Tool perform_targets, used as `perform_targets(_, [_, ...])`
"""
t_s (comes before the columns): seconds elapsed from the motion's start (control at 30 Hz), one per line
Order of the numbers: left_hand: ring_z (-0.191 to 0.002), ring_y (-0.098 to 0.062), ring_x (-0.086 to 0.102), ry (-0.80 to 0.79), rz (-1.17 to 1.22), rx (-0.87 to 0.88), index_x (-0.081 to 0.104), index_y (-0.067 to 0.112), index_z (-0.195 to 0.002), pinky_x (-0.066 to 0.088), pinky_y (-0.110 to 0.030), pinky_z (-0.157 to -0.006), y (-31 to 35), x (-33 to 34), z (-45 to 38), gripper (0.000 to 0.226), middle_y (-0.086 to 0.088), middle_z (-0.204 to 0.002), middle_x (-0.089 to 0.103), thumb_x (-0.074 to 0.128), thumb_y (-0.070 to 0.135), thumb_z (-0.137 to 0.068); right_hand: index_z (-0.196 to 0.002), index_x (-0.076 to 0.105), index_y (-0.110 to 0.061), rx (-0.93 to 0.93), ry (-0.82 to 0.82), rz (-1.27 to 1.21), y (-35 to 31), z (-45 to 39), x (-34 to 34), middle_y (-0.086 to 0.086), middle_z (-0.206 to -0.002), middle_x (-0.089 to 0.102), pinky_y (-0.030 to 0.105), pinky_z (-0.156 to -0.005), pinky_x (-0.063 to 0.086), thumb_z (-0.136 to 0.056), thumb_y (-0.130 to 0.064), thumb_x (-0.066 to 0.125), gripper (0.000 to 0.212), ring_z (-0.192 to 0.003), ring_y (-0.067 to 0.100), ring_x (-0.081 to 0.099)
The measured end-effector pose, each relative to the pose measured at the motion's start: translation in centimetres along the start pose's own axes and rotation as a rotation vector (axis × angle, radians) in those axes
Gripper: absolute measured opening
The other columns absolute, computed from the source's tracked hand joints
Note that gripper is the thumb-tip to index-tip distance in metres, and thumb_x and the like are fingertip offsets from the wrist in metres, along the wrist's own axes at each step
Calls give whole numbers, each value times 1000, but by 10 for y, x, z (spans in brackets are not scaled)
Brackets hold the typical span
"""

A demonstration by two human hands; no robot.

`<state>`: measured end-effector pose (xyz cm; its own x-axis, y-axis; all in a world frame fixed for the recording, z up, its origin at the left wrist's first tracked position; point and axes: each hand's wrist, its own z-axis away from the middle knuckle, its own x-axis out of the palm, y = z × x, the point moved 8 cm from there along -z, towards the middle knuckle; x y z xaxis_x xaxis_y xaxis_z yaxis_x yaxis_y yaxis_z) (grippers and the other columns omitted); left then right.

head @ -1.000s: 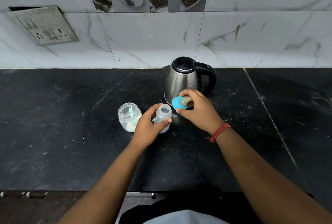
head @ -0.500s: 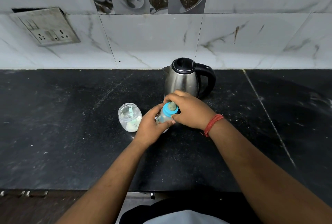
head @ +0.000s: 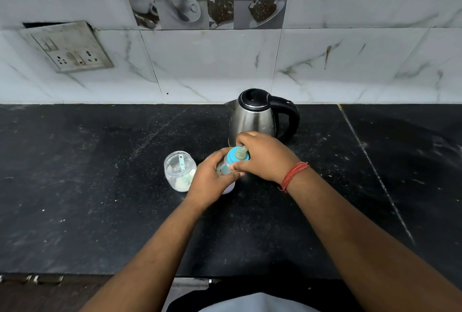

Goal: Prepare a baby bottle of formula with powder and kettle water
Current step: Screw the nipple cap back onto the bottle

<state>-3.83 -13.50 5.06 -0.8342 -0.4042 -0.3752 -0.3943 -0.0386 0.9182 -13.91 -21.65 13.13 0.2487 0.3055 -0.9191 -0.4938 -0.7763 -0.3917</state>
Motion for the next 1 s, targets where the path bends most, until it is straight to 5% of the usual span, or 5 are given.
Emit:
perform_targets(0.13, [-114,-15,68,-6,3,11,63,35,-131,55,-48,-99,2,1,-5,59,7,-121,71,84,41,-77,-93,44,-25,34,-3,143,2,-3,-4,-7,-90,54,31,-66,38,-82,-65,66,47,-81,16,52])
perform_targets(0.27, [-116,-16,67,-5,34,7,63,35,-133,54,-48,-102,1,1,-9,61,6,-124,71,84,42,-77,-104,54,-22,63,36,257,9,-6,-9,-2,-101,65,37,-72,51,-78,-82,51,65,-89,21,63])
perform_targets(0.43, [-117,-14,66,12,19,19,63,30,-134,53,-47,-102,2,0,-14,58,7,-124,70,84,36,-80,-145,43,-23,-102,-102,-70,8,-7,-16,-5,-140,53,31,-103,45,-77,-45,82,82,-121,13,54])
perform_targets(0.63, [-117,-12,66,12,51,10,63,28,-133,54,-46,-103,1,0,-16,60,9,-125,70,85,37,-78,-151,20,-30,-113,-107,-152,11,-13,-6,-11,-125,63,42,-96,54,-79,-26,77,92,-109,12,64])
perform_targets(1.0, [-117,-16,66,10,2,9,62,32,-134,55,-47,-100,-3,-4,-21,61,8,-123,70,83,44,-78,-153,16,-30,-134,-102,-83,10,-22,4,-8,-127,62,41,-97,51,-79,-23,77,96,-118,15,57])
